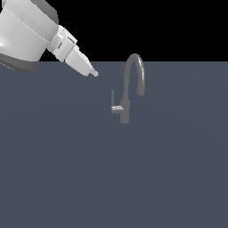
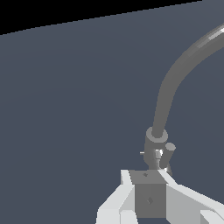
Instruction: Turn on the faucet by rotating a designated handle.
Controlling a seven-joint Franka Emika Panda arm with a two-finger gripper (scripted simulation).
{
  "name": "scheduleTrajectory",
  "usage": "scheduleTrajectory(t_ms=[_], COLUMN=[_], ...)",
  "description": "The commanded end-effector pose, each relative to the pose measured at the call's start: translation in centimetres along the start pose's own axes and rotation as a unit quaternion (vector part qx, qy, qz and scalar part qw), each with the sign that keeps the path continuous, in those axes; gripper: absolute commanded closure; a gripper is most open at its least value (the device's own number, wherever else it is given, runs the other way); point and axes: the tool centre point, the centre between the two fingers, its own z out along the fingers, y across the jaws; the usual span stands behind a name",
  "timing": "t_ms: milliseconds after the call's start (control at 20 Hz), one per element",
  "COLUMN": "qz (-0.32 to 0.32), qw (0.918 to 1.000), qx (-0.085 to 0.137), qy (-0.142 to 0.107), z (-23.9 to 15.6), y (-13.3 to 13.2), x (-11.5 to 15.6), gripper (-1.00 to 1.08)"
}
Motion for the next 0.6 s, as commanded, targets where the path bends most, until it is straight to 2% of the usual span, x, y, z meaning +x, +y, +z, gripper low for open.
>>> scheduleTrajectory(t_ms=[0,300,550], qz=[0.015,0.038,0.044], qw=[0.9998,0.9984,0.9978], qx=[-0.016,-0.042,-0.049], qy=[-0.003,-0.007,-0.008], z=[3.5,8.7,10.1], y=[0.4,1.5,1.9], x=[-0.7,-1.5,-1.7], gripper=[1.08,1.08,1.08])
